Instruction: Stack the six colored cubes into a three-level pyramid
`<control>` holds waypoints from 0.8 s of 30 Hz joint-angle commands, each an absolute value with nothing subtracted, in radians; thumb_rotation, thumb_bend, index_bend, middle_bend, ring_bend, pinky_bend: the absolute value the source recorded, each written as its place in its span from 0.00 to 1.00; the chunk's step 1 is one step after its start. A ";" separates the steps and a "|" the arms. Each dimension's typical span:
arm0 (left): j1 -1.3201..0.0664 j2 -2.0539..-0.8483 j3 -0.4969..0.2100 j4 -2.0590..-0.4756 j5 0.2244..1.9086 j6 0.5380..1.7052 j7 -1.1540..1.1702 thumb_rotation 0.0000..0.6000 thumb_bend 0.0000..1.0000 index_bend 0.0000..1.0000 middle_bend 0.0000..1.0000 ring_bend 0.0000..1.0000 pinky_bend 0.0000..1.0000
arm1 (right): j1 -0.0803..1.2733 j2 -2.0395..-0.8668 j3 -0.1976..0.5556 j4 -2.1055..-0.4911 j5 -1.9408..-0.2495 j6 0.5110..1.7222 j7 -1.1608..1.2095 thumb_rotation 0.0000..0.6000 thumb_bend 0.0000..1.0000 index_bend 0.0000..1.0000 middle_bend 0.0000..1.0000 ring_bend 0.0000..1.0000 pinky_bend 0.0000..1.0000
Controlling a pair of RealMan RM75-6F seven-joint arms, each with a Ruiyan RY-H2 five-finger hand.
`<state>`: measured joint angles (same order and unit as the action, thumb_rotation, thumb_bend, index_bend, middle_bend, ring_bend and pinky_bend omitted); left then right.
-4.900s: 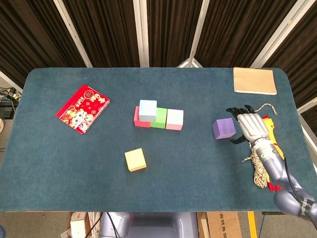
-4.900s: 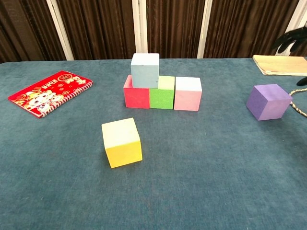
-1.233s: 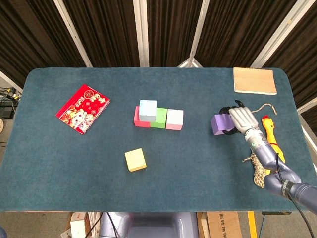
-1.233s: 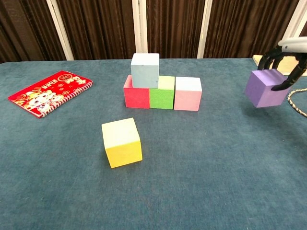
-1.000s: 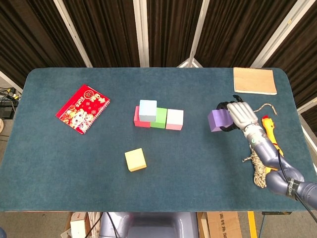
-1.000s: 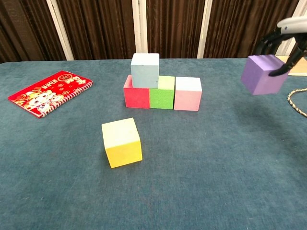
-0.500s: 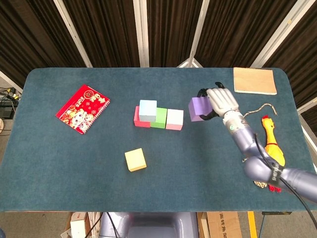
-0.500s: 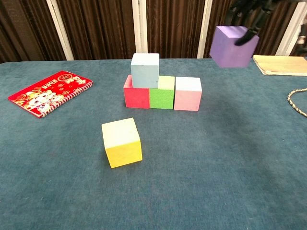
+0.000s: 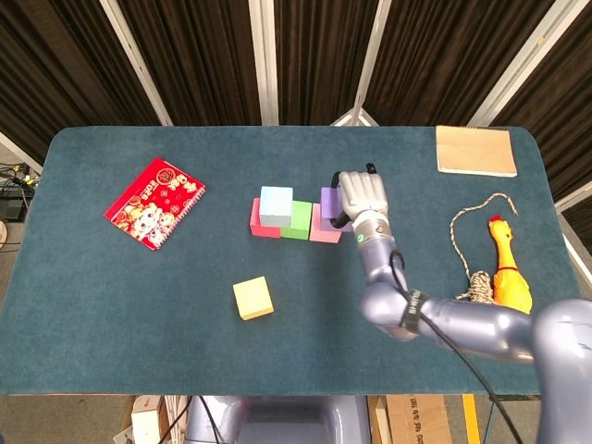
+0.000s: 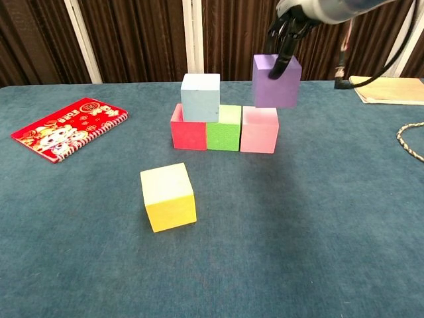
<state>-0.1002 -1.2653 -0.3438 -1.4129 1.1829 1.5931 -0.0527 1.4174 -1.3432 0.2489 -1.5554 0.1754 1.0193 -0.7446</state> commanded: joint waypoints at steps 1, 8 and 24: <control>-0.100 -1.263 -0.345 -1.412 1.179 1.589 -0.057 1.00 0.32 0.16 0.10 0.01 0.00 | 1.444 -1.402 0.270 -1.503 0.213 1.056 -0.787 1.00 0.39 0.39 0.50 0.31 0.00; -0.097 -1.257 -0.351 -1.409 1.172 1.585 -0.073 1.00 0.32 0.16 0.10 0.01 0.00 | 1.442 -1.467 0.308 -1.428 0.202 1.073 -0.816 1.00 0.39 0.39 0.50 0.31 0.00; -0.094 -1.252 -0.353 -1.409 1.168 1.581 -0.089 1.00 0.32 0.16 0.10 0.01 0.00 | 1.424 -1.544 0.384 -1.370 0.189 1.069 -0.869 1.00 0.39 0.39 0.50 0.31 0.00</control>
<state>-0.0943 -1.2526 -0.3530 -1.4095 1.1681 1.5805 -0.0885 1.4234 -1.5394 0.3785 -1.3742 0.1901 1.0673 -0.8649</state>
